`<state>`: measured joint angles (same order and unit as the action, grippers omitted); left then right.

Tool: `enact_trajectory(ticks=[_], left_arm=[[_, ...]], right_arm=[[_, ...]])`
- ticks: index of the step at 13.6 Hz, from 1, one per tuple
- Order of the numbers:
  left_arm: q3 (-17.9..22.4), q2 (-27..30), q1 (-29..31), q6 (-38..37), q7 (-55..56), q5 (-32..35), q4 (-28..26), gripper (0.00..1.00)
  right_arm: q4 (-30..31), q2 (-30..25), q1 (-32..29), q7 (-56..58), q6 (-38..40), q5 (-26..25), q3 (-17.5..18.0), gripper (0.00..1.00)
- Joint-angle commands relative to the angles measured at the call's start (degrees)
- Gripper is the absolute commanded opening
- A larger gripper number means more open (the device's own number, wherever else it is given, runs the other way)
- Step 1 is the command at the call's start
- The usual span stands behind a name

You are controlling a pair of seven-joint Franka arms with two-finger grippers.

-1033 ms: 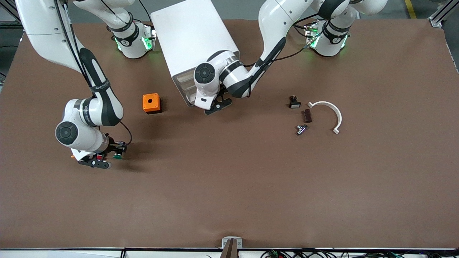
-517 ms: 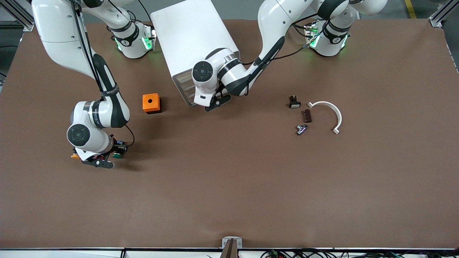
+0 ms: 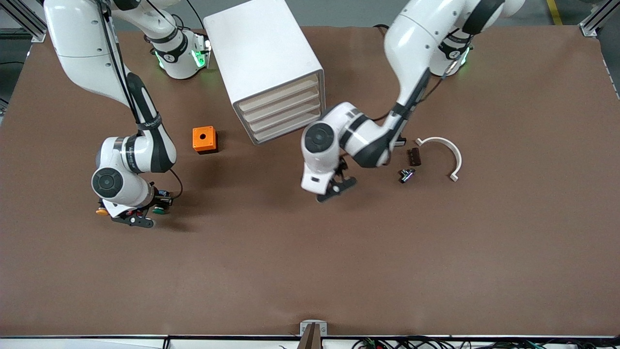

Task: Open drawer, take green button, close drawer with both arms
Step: 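Carry the green button beside the red button while the left gripper closes drawer, then place the green button on the table while the left gripper withdraws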

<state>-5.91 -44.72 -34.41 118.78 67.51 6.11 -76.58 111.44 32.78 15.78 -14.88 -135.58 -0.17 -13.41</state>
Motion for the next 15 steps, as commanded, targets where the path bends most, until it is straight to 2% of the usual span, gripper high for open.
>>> enact_trajectory(ticks=[1, 4, 6, 7, 8, 12, 15], left_arm=[[-0.16, 2.7, 4.86, -1.09, -7.62, 2.5, 0.2, 1.0], [-0.68, 6.3, 10.57, -1.18, -13.86, 2.33, 0.11, 1.0], [-0.43, 9.45, 12.96, -3.97, -19.14, 2.33, 0.11, 1.0], [-0.34, 11.3, 14.19, -5.73, -23.08, 2.5, 0.11, 1.0], [-0.33, 13.14, 15.59, -6.79, -27.3, 2.5, 0.2, 1.0], [-0.51, 20.7, 20.95, -15.82, -34.96, 2.5, -0.15, 1.0], [-0.68, 25.45, 26.22, -20.94, -45.85, 1.63, -0.24, 1.0]], right_arm=[[0.18, -0.26, 1.8, -2.34, 0.14, -0.71, -0.83, 0.22], [0.18, -0.26, 2.15, -2.44, 0.14, -0.71, -1.26, 0.22], [0.18, -0.18, 2.33, -2.44, 0.14, -0.71, -1.53, 0.25], [0.09, -0.18, 2.33, -2.44, 0.14, -0.71, -1.53, 0.47], [0.09, -0.26, 2.33, -2.44, 0.14, -0.71, -1.53, 0.99], [-0.61, -1.23, 1.8, -2.61, 2.32, -0.62, -1.44, 1.0], [-2.01, -7.19, 1.8, -2.61, 10.22, -0.53, -1.35, 1.0]])
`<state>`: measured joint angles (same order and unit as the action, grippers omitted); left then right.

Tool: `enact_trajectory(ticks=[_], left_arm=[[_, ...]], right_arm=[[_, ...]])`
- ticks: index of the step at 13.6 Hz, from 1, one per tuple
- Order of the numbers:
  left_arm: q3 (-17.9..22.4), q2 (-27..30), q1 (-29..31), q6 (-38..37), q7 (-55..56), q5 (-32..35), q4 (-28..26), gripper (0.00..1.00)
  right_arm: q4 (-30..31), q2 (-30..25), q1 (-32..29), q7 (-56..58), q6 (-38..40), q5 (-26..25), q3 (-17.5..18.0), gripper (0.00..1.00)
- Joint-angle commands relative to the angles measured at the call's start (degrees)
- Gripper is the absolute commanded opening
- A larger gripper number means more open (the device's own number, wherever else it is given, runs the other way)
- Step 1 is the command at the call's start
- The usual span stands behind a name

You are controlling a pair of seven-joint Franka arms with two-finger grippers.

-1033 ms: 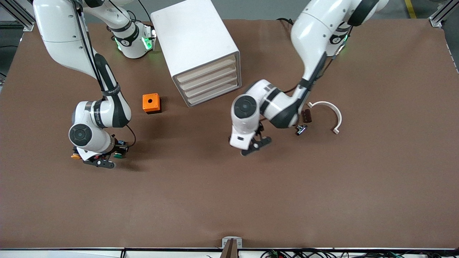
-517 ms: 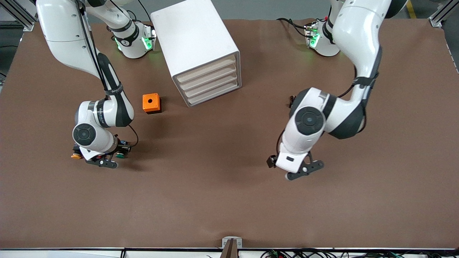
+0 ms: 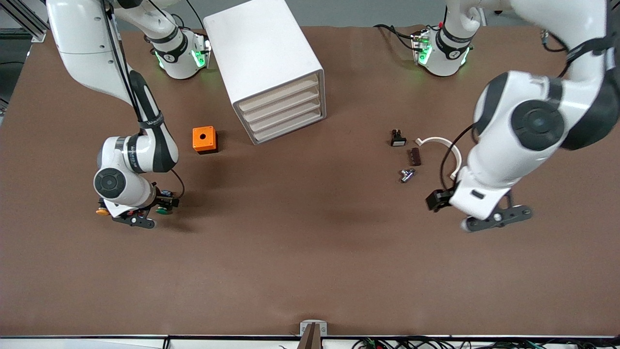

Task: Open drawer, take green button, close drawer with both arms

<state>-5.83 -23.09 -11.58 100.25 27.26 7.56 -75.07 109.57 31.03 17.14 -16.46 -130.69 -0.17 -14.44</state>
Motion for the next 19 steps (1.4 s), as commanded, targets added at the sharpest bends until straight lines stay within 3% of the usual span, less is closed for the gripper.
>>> enact_trajectory(ticks=[1, 6, 9, 12, 15, 19], left_arm=[[-1.11, 5.14, 5.58, -4.17, -9.21, -0.52, -1.75, 1.0], [-1.11, 12.35, 13.15, -14.54, -22.5, -6.24, -2.44, 1.0], [-0.85, 19.8, 14.13, -14.47, -23.48, -6.77, -9.45, 1.0], [-0.06, 24.31, 14.48, -14.38, -23.93, -7.38, -13.95, 1.0], [0.03, 29.93, 14.48, -14.3, -23.93, -9.05, -19.66, 1.0], [-0.06, 32.31, 13.95, -14.65, -23.75, -8.79, -21.16, 1.0]], right_arm=[[-0.84, -7.45, 0.61, -0.86, 8.14, -0.53, -0.33, 1.0], [-9.18, -15.72, 0.62, 5.35, 22.55, -0.27, 0.02, 1.0], [-13.32, -20.46, 0.18, 12.49, 29.42, 0.26, -0.24, 1.0], [-13.51, -27.4, 0.26, 14.7, 36.54, 0.17, -0.33, 1.0], [-13.51, -30.93, 0.09, 14.79, 38.31, 0.17, -0.42, 1.0], [-13.59, -31.12, -0.79, 14.79, 39.72, 0.17, -0.42, 1.0]])
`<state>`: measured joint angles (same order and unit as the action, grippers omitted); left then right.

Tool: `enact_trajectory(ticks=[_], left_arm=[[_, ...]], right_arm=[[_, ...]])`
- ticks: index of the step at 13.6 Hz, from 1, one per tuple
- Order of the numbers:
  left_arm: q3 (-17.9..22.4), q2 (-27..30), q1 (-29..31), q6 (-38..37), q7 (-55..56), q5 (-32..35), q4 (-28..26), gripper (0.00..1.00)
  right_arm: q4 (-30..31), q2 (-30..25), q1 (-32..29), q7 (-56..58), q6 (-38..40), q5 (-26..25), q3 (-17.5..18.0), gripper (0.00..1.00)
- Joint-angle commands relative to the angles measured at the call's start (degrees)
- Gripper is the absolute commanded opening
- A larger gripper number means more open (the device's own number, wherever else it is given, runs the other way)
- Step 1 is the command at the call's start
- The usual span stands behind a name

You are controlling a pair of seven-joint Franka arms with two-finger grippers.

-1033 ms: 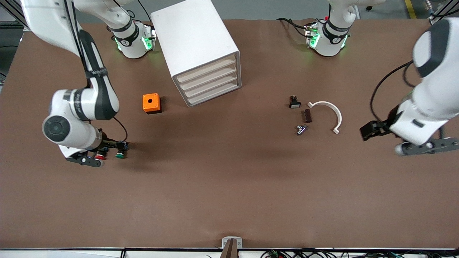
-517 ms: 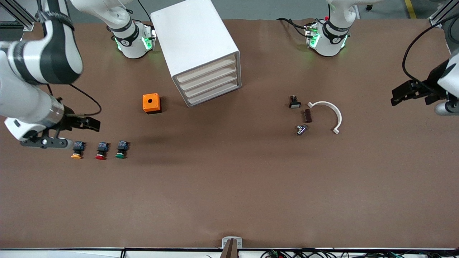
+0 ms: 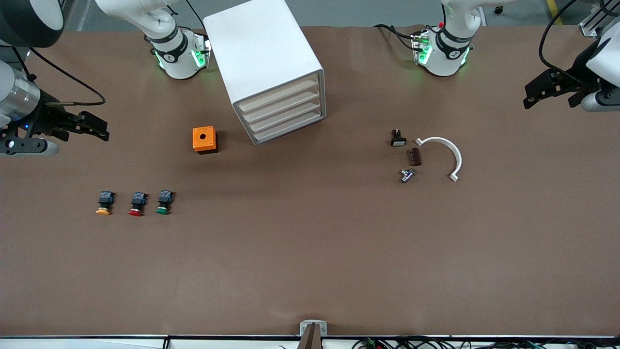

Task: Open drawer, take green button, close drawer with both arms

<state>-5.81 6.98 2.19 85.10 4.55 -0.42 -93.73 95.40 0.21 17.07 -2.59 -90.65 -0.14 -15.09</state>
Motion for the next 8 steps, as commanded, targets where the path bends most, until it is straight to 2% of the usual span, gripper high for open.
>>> enact_trajectory(ticks=[1, 5, 6, 7, 8], left_arm=[[-0.08, 2.16, 0.45, 0.51, -0.86, -0.99, -2.6, 1.0], [-0.78, 1.29, 0.1, 0.86, 0.01, -0.9, -2.69, 1.0], [-1.48, 0.85, -0.08, 1.21, 0.63, -0.73, -2.34, 1.0], [-1.92, 0.24, -0.08, 1.56, 0.64, -0.46, -1.99, 1.0], [-1.92, -0.03, -0.08, 1.65, 0.64, -0.11, -1.72, 1.0]], right_arm=[[0.58, -0.3, -1.25, 0.92, -0.31, 0.14, 0.32, 1.0], [-0.83, -0.3, -2.82, 1.01, 0.21, -0.21, 0.84, 1.0], [-0.83, -0.13, -6.66, 1.09, 0.21, 0.14, 4.16, 1.0], [-0.92, -0.3, -11.14, 1.35, 0.21, 0.05, 9.5, 1.0], [-1.44, -0.3, -14.67, 1.36, 0.3, 0.05, 13.21, 1.0]])
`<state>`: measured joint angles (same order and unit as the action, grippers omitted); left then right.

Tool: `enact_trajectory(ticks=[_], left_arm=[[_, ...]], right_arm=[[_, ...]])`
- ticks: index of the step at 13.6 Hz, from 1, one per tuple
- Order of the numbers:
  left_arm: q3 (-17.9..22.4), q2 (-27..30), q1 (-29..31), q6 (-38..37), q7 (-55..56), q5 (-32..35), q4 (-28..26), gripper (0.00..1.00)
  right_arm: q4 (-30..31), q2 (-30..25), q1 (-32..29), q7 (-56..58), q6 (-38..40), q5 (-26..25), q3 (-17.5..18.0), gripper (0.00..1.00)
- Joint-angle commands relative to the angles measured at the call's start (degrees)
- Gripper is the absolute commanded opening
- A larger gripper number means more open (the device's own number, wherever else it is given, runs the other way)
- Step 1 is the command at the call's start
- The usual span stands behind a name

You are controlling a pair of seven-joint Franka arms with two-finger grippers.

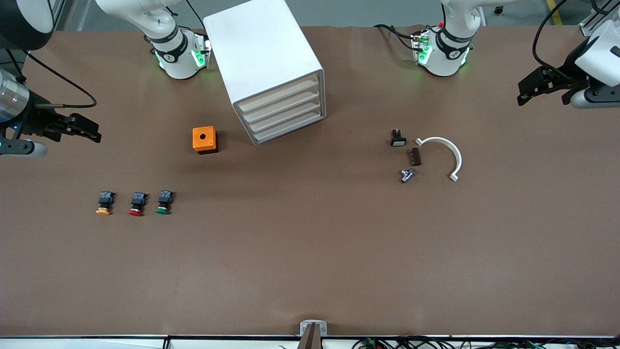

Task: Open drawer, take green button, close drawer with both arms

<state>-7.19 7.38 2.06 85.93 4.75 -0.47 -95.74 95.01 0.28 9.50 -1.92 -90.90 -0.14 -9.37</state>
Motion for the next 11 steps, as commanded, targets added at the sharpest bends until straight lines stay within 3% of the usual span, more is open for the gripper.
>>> enact_trajectory(ticks=[1, 8, 11], left_arm=[[-0.54, -0.61, 0.14, 0.81, 0.44, 0.03, 0.46, 1.0], [-0.45, -1.49, 0.32, 1.08, 0.44, 0.11, 1.7, 1.0], [-0.45, -2.28, 0.4, 1.08, -0.18, 0.11, 2.31, 1.0]], right_arm=[[-1.14, -0.37, -7.82, 0.69, 0.55, 0.05, 8.48, 1.0], [-1.41, -1.85, -7.83, 0.95, 2.21, 0.05, 8.49, 1.0], [-4.65, -1.86, -8.09, 0.77, 4.68, 0.23, 8.14, 1.0]])
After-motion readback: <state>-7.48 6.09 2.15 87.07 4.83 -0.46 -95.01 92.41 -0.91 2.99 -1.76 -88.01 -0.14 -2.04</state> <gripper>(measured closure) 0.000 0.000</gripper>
